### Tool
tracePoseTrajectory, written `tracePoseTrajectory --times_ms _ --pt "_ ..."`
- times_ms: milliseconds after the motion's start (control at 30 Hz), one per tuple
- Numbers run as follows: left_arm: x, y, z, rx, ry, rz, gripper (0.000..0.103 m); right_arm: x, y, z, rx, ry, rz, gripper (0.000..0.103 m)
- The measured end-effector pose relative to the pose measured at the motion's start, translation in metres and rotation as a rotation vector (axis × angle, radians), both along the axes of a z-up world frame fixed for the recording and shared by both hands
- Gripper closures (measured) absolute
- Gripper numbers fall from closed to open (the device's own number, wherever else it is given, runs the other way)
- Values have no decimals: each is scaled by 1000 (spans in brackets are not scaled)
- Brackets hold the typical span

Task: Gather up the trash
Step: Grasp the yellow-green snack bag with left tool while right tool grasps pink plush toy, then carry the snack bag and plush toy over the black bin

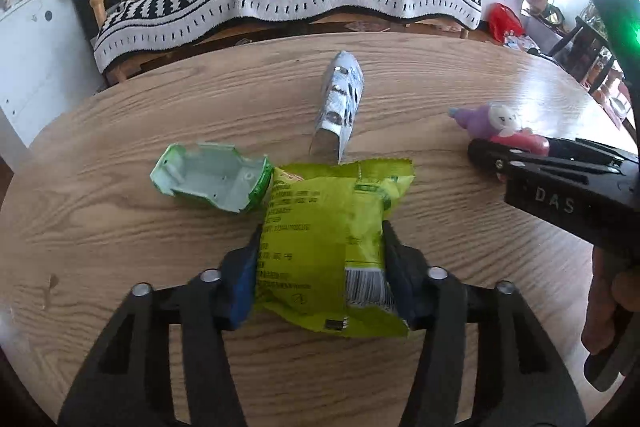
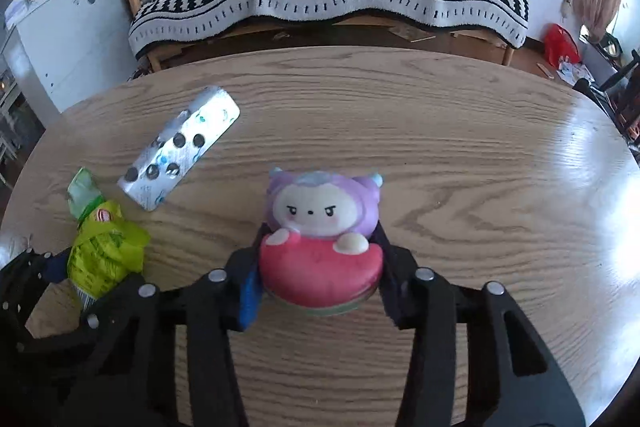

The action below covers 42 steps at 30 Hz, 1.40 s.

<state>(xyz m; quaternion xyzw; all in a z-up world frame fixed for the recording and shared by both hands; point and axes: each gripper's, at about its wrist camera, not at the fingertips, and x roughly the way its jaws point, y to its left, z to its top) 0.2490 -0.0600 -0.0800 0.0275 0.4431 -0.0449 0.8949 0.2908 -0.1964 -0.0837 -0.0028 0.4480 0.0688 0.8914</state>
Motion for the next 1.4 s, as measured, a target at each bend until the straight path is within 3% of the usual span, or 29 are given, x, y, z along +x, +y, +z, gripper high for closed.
tracePoseTrajectory --times_ms 200,567,800,1067,1400 --pt "-22 1 14 -3 11 8 54 -40 -11 26 -12 -14 -18 58" --pt "-104 -16 54 -35 3 -47 54 -180 -61 51 -18 -14 -90 57" --pt "-148 -36 59 -29 -8 -99 54 -246 -94 69 13 -60 -131 56" --pt "-155 -79 66 -68 -19 -148 54 -271 -132 75 16 -79 -178 55" --pt "-162 -165 68 -116 -32 -279 54 -292 -220 75 28 -79 -329 55"
